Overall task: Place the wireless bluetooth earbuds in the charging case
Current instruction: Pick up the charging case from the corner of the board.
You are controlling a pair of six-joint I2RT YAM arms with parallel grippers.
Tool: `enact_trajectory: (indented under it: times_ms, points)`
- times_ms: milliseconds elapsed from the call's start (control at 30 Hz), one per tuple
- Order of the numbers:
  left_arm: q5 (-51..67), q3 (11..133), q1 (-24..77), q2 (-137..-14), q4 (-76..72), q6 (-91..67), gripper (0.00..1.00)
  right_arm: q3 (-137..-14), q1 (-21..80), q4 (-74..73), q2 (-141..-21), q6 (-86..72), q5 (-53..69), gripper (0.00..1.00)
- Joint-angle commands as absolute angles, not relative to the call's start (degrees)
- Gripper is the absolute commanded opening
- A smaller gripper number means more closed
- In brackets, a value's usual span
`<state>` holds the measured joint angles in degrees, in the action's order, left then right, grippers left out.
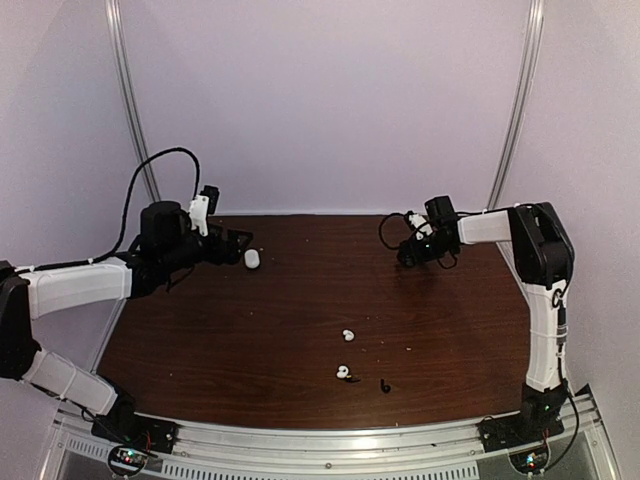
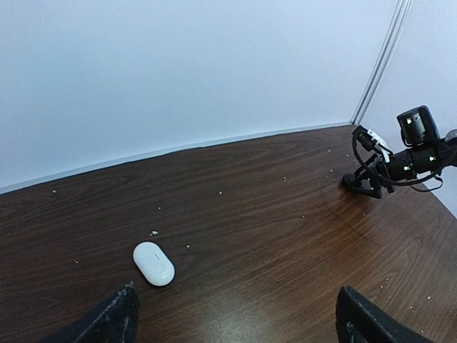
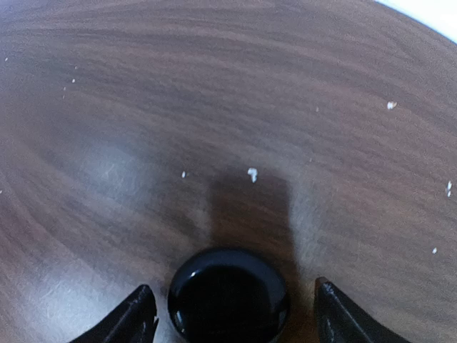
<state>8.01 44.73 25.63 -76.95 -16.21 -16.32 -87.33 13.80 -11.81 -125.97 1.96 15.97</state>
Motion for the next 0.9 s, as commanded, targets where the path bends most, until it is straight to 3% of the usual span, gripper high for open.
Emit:
enact_trajectory:
  times_ms: [0, 433, 533, 667, 867]
  points:
    - [9.1, 45.9, 26.0, -77.7, -18.1, -15.3, 0.98, -90.3, 14.1, -16.2, -128.4, 3.7, 14.8, 0.75]
    - [3.9, 44.2, 26.0, -77.2, -20.2, -21.5, 0.98, -88.6, 17.7, -17.7, -124.7, 7.5, 14.5, 0.43]
    - [6.8, 41.7, 26.0, -75.6, -21.6, -25.1, 0.98, -85.0, 22.1, -15.9, -119.3, 10.1, 16.3, 0.41]
    - [19.6, 41.9, 26.0, -75.1, -17.8, -26.4, 0.98, -79.1, 30.3, -13.5, -110.9, 13.0, 17.4, 0.4]
    - [29.1, 43.0, 26.0, -72.7, -8.9, -25.7, 0.96, -68.3, 46.1, -10.7, -97.5, 16.4, 12.7, 0.4]
